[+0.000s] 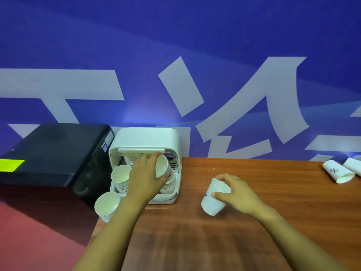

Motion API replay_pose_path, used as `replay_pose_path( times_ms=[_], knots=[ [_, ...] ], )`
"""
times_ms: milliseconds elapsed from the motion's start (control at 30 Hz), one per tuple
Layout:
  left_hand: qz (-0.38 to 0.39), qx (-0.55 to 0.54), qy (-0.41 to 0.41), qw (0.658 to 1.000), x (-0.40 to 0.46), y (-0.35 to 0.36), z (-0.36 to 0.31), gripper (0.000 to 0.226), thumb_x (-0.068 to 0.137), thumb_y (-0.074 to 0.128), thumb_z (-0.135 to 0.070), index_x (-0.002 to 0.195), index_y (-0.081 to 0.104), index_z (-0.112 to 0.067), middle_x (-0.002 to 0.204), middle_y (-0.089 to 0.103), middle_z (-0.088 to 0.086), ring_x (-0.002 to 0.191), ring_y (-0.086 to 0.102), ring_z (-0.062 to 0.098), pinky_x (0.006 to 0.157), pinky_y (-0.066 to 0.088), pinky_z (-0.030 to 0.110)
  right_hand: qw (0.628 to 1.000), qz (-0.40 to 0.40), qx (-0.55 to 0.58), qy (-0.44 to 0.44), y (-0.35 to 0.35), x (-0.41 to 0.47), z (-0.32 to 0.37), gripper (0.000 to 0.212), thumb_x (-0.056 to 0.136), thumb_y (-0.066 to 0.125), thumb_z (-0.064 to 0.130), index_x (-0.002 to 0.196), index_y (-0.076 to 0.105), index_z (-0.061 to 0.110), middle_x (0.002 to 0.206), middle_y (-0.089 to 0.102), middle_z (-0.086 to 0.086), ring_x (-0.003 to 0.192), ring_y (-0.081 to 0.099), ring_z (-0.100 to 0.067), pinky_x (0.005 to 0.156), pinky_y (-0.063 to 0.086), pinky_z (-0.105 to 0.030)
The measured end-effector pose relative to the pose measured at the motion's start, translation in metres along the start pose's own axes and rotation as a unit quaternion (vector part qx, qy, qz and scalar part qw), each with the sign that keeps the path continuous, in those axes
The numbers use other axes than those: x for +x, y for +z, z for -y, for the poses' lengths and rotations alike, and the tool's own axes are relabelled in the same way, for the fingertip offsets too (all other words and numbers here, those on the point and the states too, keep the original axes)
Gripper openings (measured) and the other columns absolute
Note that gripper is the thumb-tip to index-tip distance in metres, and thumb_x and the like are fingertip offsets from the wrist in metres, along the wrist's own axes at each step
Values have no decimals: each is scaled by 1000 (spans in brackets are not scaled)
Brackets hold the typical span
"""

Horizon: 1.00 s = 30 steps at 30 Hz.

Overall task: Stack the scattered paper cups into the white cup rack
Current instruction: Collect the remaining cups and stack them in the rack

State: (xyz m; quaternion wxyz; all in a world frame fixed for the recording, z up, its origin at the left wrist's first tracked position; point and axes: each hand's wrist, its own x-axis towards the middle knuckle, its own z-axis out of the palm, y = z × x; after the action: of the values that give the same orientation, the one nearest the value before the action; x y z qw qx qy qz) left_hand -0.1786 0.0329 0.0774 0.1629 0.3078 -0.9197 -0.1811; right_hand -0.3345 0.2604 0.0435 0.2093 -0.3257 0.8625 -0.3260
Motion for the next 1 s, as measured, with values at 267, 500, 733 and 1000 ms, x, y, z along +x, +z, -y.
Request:
replay_pose_path(
  times_ms=[267, 500, 733, 1000],
  knots=[
    [65, 35, 39, 996, 27, 35, 35, 67, 79, 60, -47, 140, 39, -29, 136, 46, 1, 123, 43, 29, 99, 37, 42, 998, 16, -17, 52, 20, 0, 3, 50, 77, 74, 36, 122, 54, 31, 119, 53, 13, 107, 50, -6, 84, 39, -18],
    [142, 44, 43, 988, 26, 45, 50, 87, 76, 65, -42, 148, 17, -39, 156, 23, -6, 142, 21, 21, 113, 20, 48, 997, 25, -30, 59, 37, 5, 10, 49, 77, 74, 36, 121, 55, 29, 118, 54, 10, 106, 51, -7, 83, 39, -18],
    [96, 3, 38, 995, 18, 21, 73, 84, 79, 66, -41, 149, 19, -38, 150, 30, -5, 140, 25, 21, 112, 23, 50, 998, -19, -38, -48, 51, 40, 73, 62, 79, 74, 29, 134, 47, 24, 130, 47, 5, 117, 45, -11, 95, 34, -19],
    [97, -17, 21, 995, 16, 8, 97, 76, 78, 62, -40, 144, 26, -36, 147, 38, -6, 134, 36, 22, 108, 31, 50, 972, -148, -80, -163, 95, 71, 122, 61, 79, 70, 35, 134, 47, 26, 137, 47, 8, 123, 44, -16, 104, 33, -26]
  ],
)
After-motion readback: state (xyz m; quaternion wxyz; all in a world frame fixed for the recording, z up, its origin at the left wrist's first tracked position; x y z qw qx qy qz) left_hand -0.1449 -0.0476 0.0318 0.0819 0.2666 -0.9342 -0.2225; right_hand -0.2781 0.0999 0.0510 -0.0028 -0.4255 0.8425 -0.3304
